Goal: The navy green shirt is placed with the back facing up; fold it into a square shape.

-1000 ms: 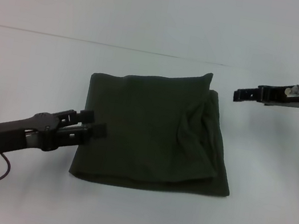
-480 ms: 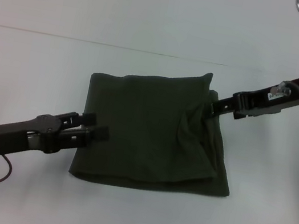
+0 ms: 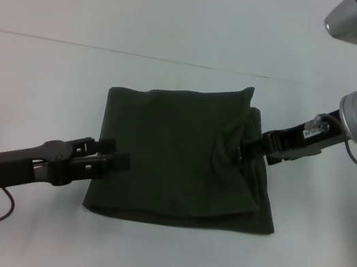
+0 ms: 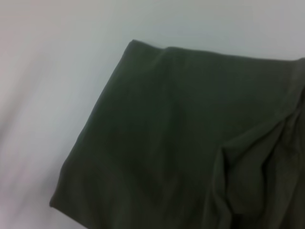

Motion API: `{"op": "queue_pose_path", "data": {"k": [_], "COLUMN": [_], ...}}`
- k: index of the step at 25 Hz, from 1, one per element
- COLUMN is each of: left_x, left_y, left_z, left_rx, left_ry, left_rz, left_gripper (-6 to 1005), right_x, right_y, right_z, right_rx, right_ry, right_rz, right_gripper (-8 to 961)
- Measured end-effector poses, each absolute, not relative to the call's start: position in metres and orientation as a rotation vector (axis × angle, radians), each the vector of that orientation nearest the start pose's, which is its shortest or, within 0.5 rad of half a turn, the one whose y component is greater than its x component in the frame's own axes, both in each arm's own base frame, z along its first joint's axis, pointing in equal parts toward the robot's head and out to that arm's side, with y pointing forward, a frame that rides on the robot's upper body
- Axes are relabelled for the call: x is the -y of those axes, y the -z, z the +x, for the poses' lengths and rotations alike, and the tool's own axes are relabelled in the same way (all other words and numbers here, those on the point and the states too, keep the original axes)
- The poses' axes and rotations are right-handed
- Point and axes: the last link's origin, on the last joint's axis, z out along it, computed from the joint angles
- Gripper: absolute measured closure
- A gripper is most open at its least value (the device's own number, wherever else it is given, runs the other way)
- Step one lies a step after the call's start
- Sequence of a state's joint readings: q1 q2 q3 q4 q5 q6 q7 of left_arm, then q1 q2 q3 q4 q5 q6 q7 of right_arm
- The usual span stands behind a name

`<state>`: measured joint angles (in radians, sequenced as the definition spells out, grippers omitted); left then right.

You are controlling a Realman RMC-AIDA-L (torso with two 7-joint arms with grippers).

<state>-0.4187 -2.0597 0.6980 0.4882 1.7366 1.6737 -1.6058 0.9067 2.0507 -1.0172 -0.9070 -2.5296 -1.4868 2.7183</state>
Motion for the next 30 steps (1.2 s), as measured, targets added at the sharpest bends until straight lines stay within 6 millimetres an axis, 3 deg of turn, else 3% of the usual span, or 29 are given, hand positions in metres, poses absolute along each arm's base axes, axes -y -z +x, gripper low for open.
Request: {"op": "queue_pose_path", "data": {"k": [9, 20, 23, 26, 30], "left_x": [-0.289, -0.288, -0.287, -0.288, -0.288], "left_y": [-0.001, -0.001, -0.001, -0.001, -0.001], "left_z": [-0.277, -0.278, -0.278, -0.278, -0.278], "left_rx": [1.195, 1.2, 1.201, 1.2, 1.197], "left_ry": [1.19, 1.184, 1.184, 1.185, 1.187], "left_rz": [-2.498, -2.503, -2.502, -2.502, -2.5], "left_gripper": [80, 81, 81, 81, 81], "right_x": [-0.407, -0.404, -0.401, -0.397, -0.39], "right_y": [0.009, 0.016, 0.013, 0.005, -0.011], "right_z": [0.173, 0.174, 0.185, 0.2, 0.217], "right_rx": [-1.538, -1.542, -1.593, -1.671, -1.807], "right_ry": [0.18, 0.167, 0.131, 0.022, -0.264], "right_rz": [-2.445, -2.452, -2.423, -2.389, -2.367], "right_gripper": [126, 132, 134, 136, 138]}}
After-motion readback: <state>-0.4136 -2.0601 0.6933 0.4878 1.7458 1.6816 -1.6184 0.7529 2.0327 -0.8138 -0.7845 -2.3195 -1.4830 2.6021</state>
